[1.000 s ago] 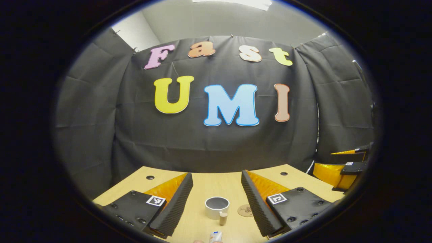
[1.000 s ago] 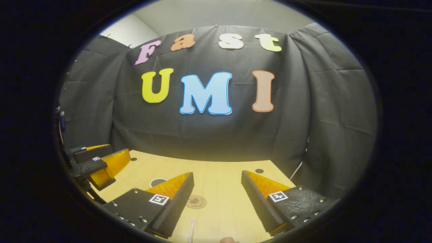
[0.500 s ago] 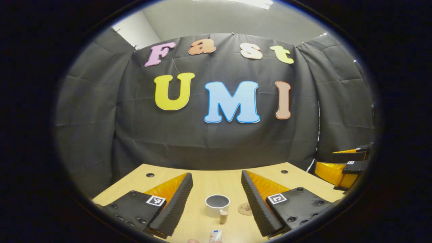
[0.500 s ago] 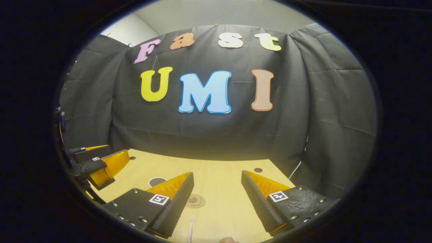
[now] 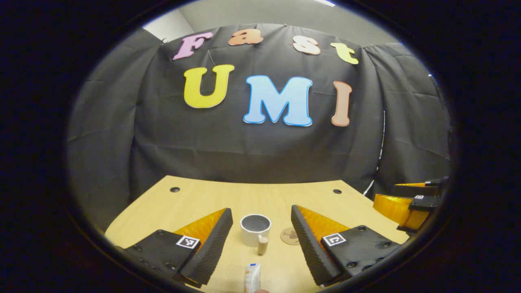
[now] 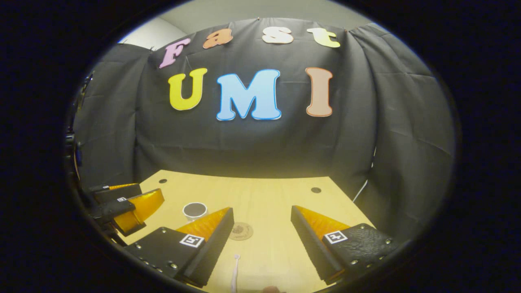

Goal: Put the toothbrush and toothpaste on the desktop into the cup, then pick up the cup and place it on the coaster on the desktop.

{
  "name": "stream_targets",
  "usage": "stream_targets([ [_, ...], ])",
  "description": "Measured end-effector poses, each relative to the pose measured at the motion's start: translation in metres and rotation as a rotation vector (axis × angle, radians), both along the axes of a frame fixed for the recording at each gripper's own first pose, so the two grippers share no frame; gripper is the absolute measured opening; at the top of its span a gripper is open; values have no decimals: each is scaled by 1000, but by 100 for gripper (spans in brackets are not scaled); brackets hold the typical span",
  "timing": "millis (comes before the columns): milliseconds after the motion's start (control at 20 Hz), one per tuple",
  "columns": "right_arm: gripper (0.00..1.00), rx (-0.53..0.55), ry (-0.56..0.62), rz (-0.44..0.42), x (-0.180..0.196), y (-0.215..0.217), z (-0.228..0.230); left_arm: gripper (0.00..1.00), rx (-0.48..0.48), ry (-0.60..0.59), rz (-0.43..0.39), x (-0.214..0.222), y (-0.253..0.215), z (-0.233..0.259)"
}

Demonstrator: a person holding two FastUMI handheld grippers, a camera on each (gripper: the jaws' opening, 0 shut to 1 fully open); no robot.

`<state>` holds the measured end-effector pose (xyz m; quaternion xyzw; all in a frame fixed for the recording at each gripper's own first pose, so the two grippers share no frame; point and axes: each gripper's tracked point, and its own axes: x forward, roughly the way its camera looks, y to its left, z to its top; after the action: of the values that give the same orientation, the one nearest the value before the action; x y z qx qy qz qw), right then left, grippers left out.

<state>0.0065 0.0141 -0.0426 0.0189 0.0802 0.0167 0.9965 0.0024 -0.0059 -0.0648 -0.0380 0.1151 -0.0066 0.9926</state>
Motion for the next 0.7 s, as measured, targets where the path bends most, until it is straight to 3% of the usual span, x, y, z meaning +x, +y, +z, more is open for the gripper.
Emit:
stream_targets([
  [700, 92, -12, 365, 52, 1, 19, -84, 94, -88, 405, 23, -11, -3, -105],
])
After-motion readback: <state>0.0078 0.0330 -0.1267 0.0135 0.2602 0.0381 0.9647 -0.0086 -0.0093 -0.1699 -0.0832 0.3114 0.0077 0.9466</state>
